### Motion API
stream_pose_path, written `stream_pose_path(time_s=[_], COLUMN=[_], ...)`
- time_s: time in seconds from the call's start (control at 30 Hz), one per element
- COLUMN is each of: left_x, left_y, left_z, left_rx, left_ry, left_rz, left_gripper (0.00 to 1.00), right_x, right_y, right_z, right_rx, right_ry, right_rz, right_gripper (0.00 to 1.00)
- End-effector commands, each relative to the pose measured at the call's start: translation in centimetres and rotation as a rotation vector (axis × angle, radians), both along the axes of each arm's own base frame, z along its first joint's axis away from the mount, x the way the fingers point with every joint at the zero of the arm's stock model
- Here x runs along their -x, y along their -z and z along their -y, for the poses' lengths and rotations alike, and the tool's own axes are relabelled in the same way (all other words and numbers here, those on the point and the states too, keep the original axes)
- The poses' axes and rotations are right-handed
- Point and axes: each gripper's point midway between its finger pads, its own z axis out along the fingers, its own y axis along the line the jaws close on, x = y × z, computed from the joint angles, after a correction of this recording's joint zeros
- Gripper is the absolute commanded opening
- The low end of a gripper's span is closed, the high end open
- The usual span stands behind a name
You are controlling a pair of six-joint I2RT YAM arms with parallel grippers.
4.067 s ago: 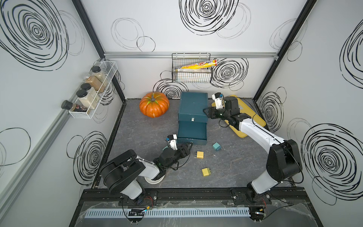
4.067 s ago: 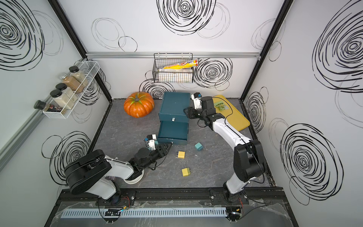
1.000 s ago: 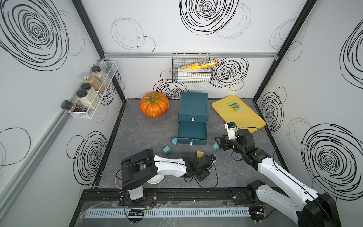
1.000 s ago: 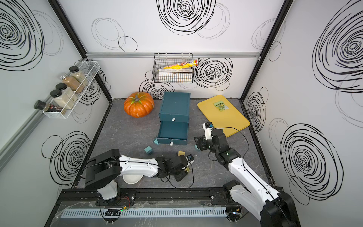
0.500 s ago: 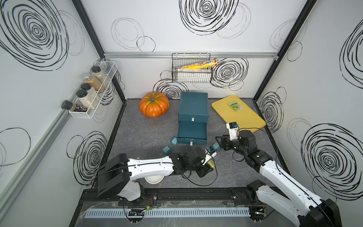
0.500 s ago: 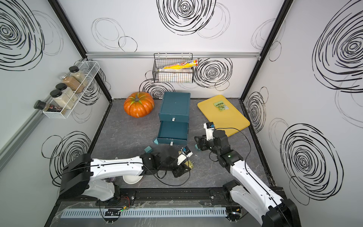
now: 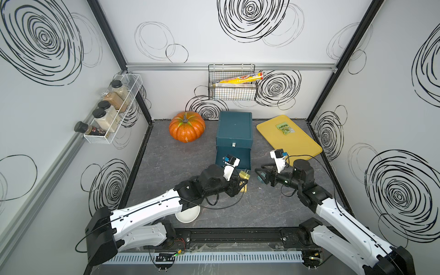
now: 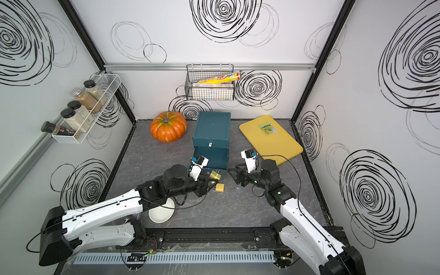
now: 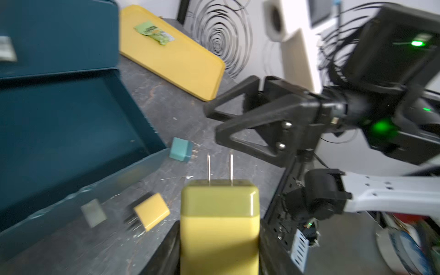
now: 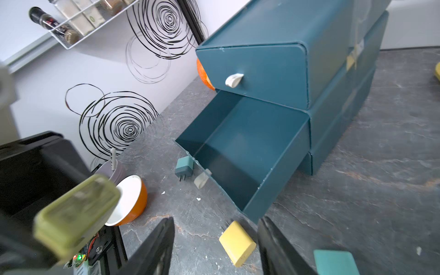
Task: Place the plugs into the drawer by color
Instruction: Place the plug in the drawer.
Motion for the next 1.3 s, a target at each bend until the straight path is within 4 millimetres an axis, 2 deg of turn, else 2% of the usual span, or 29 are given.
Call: stream_pose_path(time_s=[0.0,0.23,0.3,0.47,0.73,0.83,0.97,1.13,1.27], left_x=[-5.2,-10.1,-11.3,-13.3,-14.4,-14.4,-14.3,-14.4,-14.3], left_y=[0.8,3.0,4.6,5.8,8.6,9.4,9.3,9.1,8.7], left_z=[-4.0,-3.8,-3.9,-3.8,-3.3,-3.2,-3.0,-2.9,-2.7], left_rx=[-0.224,-0.400,-0.437,-0.472,-0.543,-0.550,-0.528,-0.529,-0.510], left_ry=[-0.306,-0.414,-0.406,-0.414,-0.412,-0.417,-0.411,-0.407,-0.406], left_rz=[0.034,0.035,-0.014,-0.016,-0.041,-0.058,-0.060,-0.058,-0.056], left_gripper=[0.10,0.07,0.07,0.07,0.12,0.17,0.36,0.37,0.43], right_x=[-0.1,-0.8,-0.8,-0.9,-1.0,-1.0,-1.1,-1.2,-1.3], right_y=[-0.5,0.0,0.1,0.1,0.5,0.7,0.8,1.0,1.1], right_z=[0.2,1.1,1.1,1.1,1.1,1.0,1.0,1.0,0.9], right_rx=[-0.001,0.026,0.029,0.029,0.039,0.041,0.042,0.046,0.050], right_ry=[0.009,0.075,0.077,0.077,0.081,0.078,0.077,0.079,0.079], right_rz=[0.038,0.030,0.024,0.022,0.008,0.004,0.000,-0.008,-0.012], right_gripper=[0.60,0.60,0.60,0.60,0.60,0.60,0.60,0.60,0.60])
